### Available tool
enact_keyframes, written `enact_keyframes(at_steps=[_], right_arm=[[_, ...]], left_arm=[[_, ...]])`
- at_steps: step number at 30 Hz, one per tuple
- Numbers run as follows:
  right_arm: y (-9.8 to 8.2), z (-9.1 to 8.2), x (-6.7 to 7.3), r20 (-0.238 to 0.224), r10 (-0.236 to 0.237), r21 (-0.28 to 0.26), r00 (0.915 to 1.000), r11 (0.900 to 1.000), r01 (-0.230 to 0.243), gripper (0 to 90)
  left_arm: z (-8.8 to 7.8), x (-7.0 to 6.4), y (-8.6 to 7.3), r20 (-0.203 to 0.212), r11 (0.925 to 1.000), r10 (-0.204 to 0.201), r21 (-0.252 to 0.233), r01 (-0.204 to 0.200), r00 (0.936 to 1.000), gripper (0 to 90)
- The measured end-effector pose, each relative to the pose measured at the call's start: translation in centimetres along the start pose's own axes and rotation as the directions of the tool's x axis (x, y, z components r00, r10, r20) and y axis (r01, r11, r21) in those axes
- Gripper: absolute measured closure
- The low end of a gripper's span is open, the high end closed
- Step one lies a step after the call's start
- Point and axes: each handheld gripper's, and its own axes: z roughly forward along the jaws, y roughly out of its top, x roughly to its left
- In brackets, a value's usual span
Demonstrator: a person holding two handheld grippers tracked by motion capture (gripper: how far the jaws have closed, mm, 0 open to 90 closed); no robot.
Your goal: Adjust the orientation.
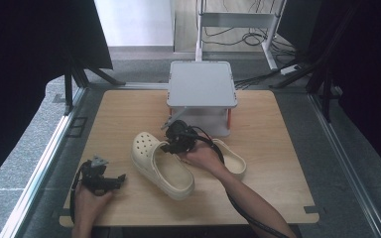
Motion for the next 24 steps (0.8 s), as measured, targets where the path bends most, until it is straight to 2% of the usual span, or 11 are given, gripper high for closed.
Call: enact_keyframes(at_steps=[8, 10, 11, 14, 16, 19, 23, 24], right_arm=[[-3.4, -2.3, 2.5, -0.020, -0.041, -0.005, 0.9990, 0.999, 0.041, 75.9], [-5.1, -2.7, 3.2, -0.022, -0.048, -0.007, 0.9986, 0.999, 0.048, 75.8], [-5.1, -2.7, 3.2, -0.022, -0.048, -0.007, 0.9986, 0.999, 0.048, 75.8], [-6.9, -2.6, 3.6, -0.013, -0.043, 0.000, 0.9990, 0.999, 0.043, 75.8], [-8.1, -2.3, 3.6, -0.024, -0.033, -0.002, 0.9992, 0.999, 0.033, 75.7], [-10.0, -1.4, 4.1, -0.030, -0.055, -0.003, 0.9980, 0.998, 0.055, 75.4], [-10.8, -0.7, 4.2, -0.060, -0.058, 0.001, 0.9965, 0.998, 0.058, 74.2], [-10.9, -0.8, 4.1, -0.053, -0.053, -0.001, 0.9972, 0.999, 0.053, 74.0]], left_arm=[[0.0, 0.0, 0.0, 0.000, 1.0000, -0.003, 0.001, 0.003, 1.0000, 0.0], [0.0, 0.0, 0.0, 0.000, 1.0000, -0.003, 0.001, 0.003, 1.0000, 0.0], [0.0, 0.0, 0.0, 0.000, 1.0000, -0.003, 0.001, 0.003, 1.0000, 0.0], [0.0, 0.0, 0.0, 0.000, 1.0000, -0.004, 0.000, 0.004, 1.0000, 0.0], [0.0, 0.0, 0.0, 0.000, 1.0000, -0.004, 0.000, 0.004, 1.0000, 0.0], [0.0, 0.0, 0.0, 0.000, 1.0000, -0.004, 0.001, 0.004, 1.0000, 0.0], [0.0, 0.0, 0.0, 0.000, 1.0000, -0.004, 0.001, 0.004, 1.0000, 0.0], [0.0, 0.0, 0.0, 0.000, 1.0000, -0.004, 0.001, 0.004, 1.0000, 0.0]])
